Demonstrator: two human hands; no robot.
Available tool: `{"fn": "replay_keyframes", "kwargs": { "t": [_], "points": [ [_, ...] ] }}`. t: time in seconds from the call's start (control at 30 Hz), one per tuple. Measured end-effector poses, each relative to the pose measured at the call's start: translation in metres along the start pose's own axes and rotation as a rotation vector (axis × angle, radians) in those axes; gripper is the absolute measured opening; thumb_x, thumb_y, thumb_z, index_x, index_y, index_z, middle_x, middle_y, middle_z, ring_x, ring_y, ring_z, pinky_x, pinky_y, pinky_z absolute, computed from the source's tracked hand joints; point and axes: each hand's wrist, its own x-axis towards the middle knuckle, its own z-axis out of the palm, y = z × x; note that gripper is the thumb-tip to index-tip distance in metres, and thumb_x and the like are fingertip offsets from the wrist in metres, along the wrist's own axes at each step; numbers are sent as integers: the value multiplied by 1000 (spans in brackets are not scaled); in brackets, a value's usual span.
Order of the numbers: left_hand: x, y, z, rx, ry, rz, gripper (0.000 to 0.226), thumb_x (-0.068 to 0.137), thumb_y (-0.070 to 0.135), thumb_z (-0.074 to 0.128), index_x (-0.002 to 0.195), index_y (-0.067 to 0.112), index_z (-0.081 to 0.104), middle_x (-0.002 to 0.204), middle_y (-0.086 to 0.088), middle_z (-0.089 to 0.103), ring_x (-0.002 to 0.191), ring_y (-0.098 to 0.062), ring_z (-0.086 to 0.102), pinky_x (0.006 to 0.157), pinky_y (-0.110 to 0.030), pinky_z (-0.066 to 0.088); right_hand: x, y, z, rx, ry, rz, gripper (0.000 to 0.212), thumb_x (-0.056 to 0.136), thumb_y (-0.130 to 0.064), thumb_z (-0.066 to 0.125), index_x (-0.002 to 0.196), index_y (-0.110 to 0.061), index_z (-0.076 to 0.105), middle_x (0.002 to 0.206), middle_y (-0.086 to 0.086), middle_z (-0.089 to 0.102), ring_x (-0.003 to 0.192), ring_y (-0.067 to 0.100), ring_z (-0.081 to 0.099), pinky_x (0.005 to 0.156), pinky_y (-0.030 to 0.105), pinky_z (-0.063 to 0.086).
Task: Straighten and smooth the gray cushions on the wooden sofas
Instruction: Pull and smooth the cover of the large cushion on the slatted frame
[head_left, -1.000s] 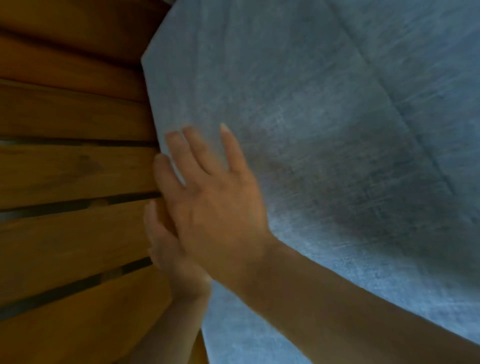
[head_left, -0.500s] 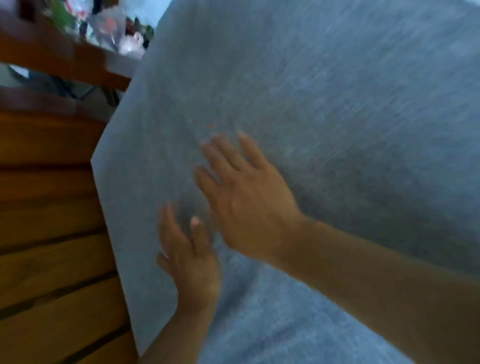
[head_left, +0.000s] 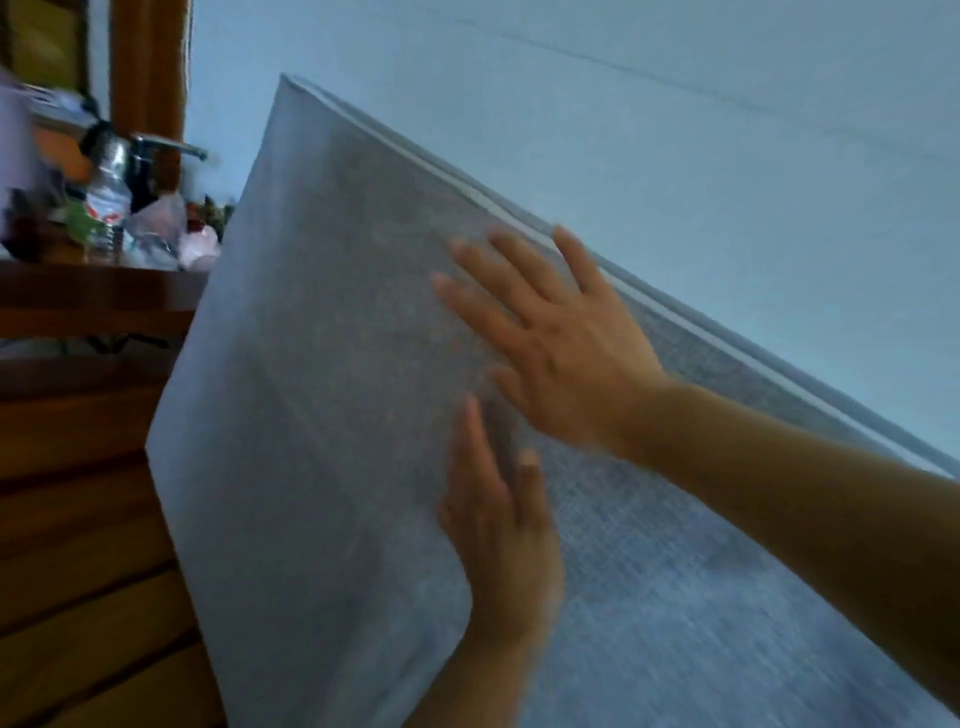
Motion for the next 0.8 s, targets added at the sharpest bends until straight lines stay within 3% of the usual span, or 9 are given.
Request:
{"fn": "replay_keyframes", "kwargs": {
  "t": [0.07,0.1,0.2,0.37,0.43,0.57,0.63,0.73,0.8],
  "points": [
    [-17,-12,16,184,-194,50,72,75,65,14,142,45,-6,152,25,-9,138,7,-11,116,-43,10,-30,10,12,-56,-350,4,63,93,-43,9,154,-26,9,161,4,-6,148,25,-7,116,52,-10],
    [-20,-14,16,158,-206,49,71,76,64,17,142,45,-3,154,22,-7,141,3,-8,116,-45,12,-39,11,12,-27,-383,24,60,95,-40,12,154,-26,7,161,3,-9,147,24,-10,114,50,-12],
    [-28,3,6,41,-24,40,71,84,52,30,150,27,20,155,3,27,142,-12,26,115,-45,23,-51,-8,-22,49,-227,37,61,92,-29,18,152,-21,15,161,7,-4,148,24,-7,115,47,-10],
    [-91,38,17,-95,149,-72,61,91,45,32,150,31,20,155,12,25,141,-1,20,117,-41,1,-125,-12,-36,102,22,76,60,82,-31,23,123,-10,62,144,17,45,138,32,36,113,50,11],
    [-123,32,36,-77,139,-77,62,90,46,29,150,34,17,156,16,20,142,1,14,117,-46,1,-174,0,-18,72,-20,79,56,88,-33,29,130,-10,57,148,16,39,140,32,31,113,51,11],
    [-166,4,70,208,-13,105,63,92,50,22,151,30,16,159,15,6,146,-8,4,113,-55,12,-221,11,13,12,-203,99,65,90,-49,32,145,-16,41,155,12,27,144,32,22,114,52,9],
    [-171,2,63,128,24,56,66,90,51,22,151,26,20,158,12,11,145,-7,9,114,-48,9,-212,-4,6,46,-119,102,60,91,-40,40,144,-13,41,155,16,27,144,34,22,115,48,1],
    [-166,-22,21,38,382,-95,71,88,51,24,150,17,24,156,0,24,141,-15,26,113,-42,12,-200,-44,-4,128,198,51,54,88,-30,39,138,-10,48,151,15,36,142,32,27,114,49,4],
    [-168,-58,13,96,344,-259,80,82,58,18,152,19,17,158,-1,20,144,-19,21,115,-43,11,-210,-70,19,141,142,-24,59,87,-35,40,141,-12,45,151,12,36,142,31,28,113,51,8]
  ]
}}
